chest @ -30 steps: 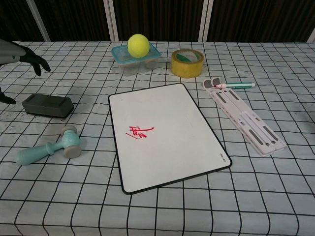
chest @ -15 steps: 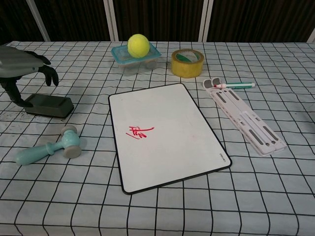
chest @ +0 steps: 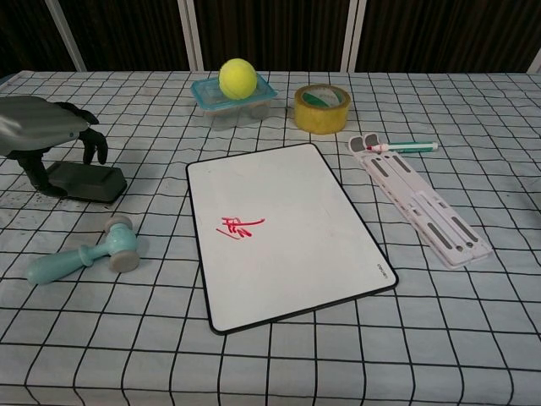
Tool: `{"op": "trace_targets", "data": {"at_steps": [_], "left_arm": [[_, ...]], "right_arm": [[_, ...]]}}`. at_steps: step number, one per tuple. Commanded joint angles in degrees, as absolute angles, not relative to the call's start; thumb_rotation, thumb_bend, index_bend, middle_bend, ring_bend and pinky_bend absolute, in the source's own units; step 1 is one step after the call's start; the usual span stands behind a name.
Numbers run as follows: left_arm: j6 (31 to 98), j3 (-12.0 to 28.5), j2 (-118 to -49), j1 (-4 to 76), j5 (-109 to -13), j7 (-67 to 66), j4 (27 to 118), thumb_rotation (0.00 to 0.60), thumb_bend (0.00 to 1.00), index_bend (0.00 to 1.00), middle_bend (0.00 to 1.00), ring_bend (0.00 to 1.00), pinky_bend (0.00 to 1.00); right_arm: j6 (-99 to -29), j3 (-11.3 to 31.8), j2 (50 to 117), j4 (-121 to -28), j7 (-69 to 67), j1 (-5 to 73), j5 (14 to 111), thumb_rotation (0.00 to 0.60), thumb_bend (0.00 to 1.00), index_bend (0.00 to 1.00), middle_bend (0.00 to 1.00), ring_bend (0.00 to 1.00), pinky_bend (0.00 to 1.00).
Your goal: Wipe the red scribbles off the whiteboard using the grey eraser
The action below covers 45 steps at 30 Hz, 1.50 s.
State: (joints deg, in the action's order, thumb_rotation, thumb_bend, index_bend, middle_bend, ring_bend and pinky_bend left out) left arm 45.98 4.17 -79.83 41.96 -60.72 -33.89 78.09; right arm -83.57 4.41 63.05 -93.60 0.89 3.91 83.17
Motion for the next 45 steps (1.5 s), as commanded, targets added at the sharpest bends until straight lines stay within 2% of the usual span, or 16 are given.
{"op": "trace_targets", "data": {"at_steps": [1, 13, 18, 24, 38, 45], "left_arm": [[46.25, 3.92, -80.08, 42.05, -61.43, -33.38, 77.8, 0.6, 0.19, 0.33, 0.36, 0.0, 0.02], [46.81, 2.88, -80.24, 42.28, -62.75, -33.08, 76.99, 0.6, 0.2, 0.37, 0.4, 0.0, 0.02], [46.83, 2.77, -80.48, 42.47, -62.5, -33.3, 76.71, 0.6, 0.25, 0.39, 0.41, 0.0, 0.02], [46.88, 2.83, -80.31, 42.7, -62.24, -33.1, 77.02, 0.6, 0.26, 0.4, 0.42, 0.0, 0.02], [52.37, 5.88, -73.86, 43.99, -65.67, -34.35, 91.88, 0.6, 0.26, 0.4, 0.42, 0.0, 0.02], [52.35, 7.31, -76.57, 47.66, -63.3, -42.21, 95.53, 0.6, 0.26, 0.39, 0.42, 0.0, 0.02]], "right_arm": [[-83.6, 4.42, 63.07, -93.61, 0.92, 3.9, 83.16, 0.6, 0.07, 0.06, 0.11, 0.2, 0.21], [-83.31, 4.5, 62.95, -93.92, 1.02, 3.92, 82.63, 0.6, 0.07, 0.06, 0.11, 0.2, 0.21], [-83.35, 4.45, 62.95, -93.97, 1.05, 3.83, 82.59, 0.6, 0.07, 0.06, 0.11, 0.2, 0.21], [-83.32, 4.49, 62.88, -94.14, 1.06, 3.81, 82.44, 0.6, 0.07, 0.06, 0.11, 0.2, 0.21], [-83.55, 4.49, 62.83, -94.34, 0.77, 3.64, 82.45, 0.6, 0.07, 0.06, 0.11, 0.2, 0.21], [-83.49, 4.57, 62.81, -94.42, 0.69, 3.64, 82.25, 0.6, 0.07, 0.06, 0.11, 0.2, 0.21]]}}
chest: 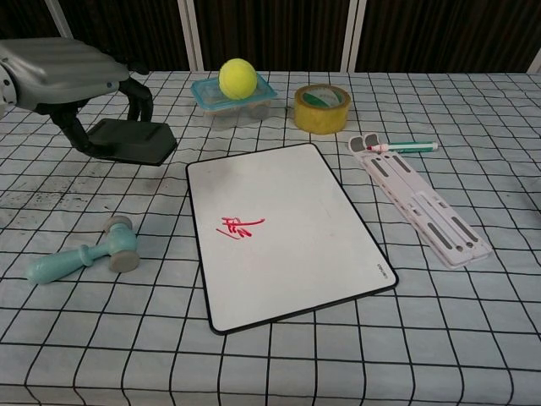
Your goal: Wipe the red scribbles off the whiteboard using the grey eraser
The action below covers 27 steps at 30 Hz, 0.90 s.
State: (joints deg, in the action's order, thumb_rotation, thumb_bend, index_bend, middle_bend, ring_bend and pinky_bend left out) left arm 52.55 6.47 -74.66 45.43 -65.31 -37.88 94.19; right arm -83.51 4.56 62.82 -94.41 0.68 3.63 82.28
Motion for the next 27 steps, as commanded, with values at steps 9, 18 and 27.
{"op": "trace_targets", "data": {"at_steps": [9, 18, 27], "left_arm": [[53.15, 7.99, -85.64, 53.59, -51.65, -55.13, 94.81, 0.6, 0.3, 0.39, 0.42, 0.0, 0.02], [54.8, 6.31, -92.03, 56.16, -47.36, -59.52, 93.39, 0.6, 0.3, 0.39, 0.42, 0.0, 0.02], [55.78, 5.91, -95.67, 57.74, -47.35, -59.96, 90.16, 0.6, 0.3, 0.39, 0.42, 0.0, 0.02]], "right_arm": [[-83.34, 4.66, 62.7, -94.59, 0.49, 3.65, 82.0, 0.6, 0.07, 0.06, 0.11, 0.2, 0.21], [-83.31, 4.73, 62.6, -94.55, 0.24, 3.65, 81.94, 0.6, 0.07, 0.06, 0.11, 0.2, 0.21], [-83.39, 4.7, 62.53, -94.63, 0.17, 3.57, 81.95, 0.6, 0.07, 0.06, 0.11, 0.2, 0.21]]}}
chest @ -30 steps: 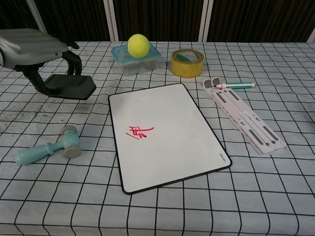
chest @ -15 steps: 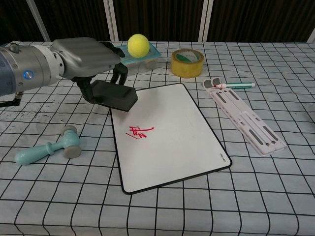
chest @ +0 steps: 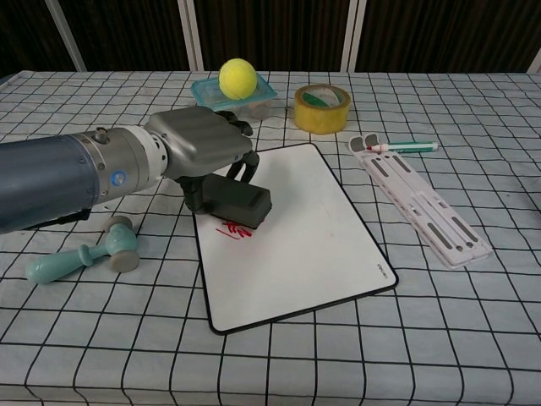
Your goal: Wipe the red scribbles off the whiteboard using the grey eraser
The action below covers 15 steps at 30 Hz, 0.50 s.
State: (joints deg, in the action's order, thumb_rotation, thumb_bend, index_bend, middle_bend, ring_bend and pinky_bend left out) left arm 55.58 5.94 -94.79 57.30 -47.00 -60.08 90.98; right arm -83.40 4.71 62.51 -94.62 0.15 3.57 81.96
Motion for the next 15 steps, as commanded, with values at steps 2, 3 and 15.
{"op": "trace_targets", "data": {"at_steps": [2, 3, 15], "left_arm": [[55.84, 6.06, -96.51, 58.13, -47.63, -59.78, 89.38, 0.6, 0.3, 0.39, 0.42, 0.0, 0.02], [55.99, 6.14, -97.17, 58.45, -47.86, -59.81, 88.61, 0.6, 0.3, 0.39, 0.42, 0.0, 0.02], [56.2, 6.28, -101.5, 60.22, -47.51, -59.19, 83.71, 0.6, 0.3, 0.39, 0.44, 0.0, 0.02]], "right_arm": [[-83.39, 4.69, 62.55, -94.61, 0.24, 3.57, 81.97, 0.6, 0.07, 0.06, 0.11, 0.2, 0.21], [-83.4, 4.68, 62.57, -94.6, 0.26, 3.56, 81.98, 0.6, 0.07, 0.06, 0.11, 0.2, 0.21], [-83.37, 4.74, 62.4, -94.6, 0.06, 3.5, 81.83, 0.6, 0.07, 0.06, 0.11, 0.2, 0.21]]}}
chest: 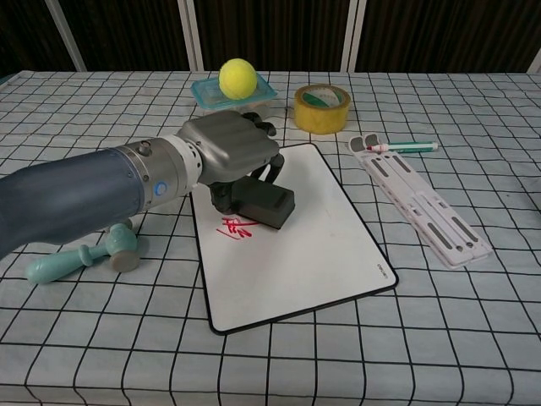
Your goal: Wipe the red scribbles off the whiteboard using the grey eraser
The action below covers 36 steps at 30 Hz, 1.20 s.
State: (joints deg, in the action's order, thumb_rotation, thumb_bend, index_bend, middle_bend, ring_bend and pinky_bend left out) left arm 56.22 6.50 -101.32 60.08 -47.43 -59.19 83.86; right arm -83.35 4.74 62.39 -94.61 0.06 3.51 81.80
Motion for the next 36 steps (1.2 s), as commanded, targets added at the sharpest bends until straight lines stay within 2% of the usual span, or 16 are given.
{"op": "trace_targets", "data": {"at_steps": [1, 15, 23, 36], "left_arm": [[56.2, 6.02, -101.55, 60.2, -47.67, -59.12, 83.77, 0.6, 0.3, 0.4, 0.44, 0.0, 0.02], [57.22, 1.89, -95.65, 58.82, -46.63, -60.26, 91.66, 0.6, 0.3, 0.4, 0.44, 0.0, 0.02], [55.49, -0.18, -92.54, 58.55, -47.68, -58.29, 96.48, 0.6, 0.3, 0.4, 0.44, 0.0, 0.02], [56.81, 0.14, -97.48, 60.17, -49.6, -60.76, 90.95, 0.6, 0.3, 0.4, 0.44, 0.0, 0.02]], "right_arm": [[-83.38, 4.72, 62.39, -94.6, 0.05, 3.48, 81.84, 0.6, 0.07, 0.06, 0.11, 0.2, 0.21], [-83.49, 4.72, 62.54, -94.51, 0.32, 3.48, 81.98, 0.6, 0.07, 0.06, 0.11, 0.2, 0.21], [-83.44, 4.79, 62.66, -94.64, 0.73, 3.56, 81.88, 0.6, 0.07, 0.06, 0.11, 0.2, 0.21], [-83.44, 4.78, 62.48, -94.67, 0.31, 3.45, 81.8, 0.6, 0.07, 0.06, 0.11, 0.2, 0.21]]}}
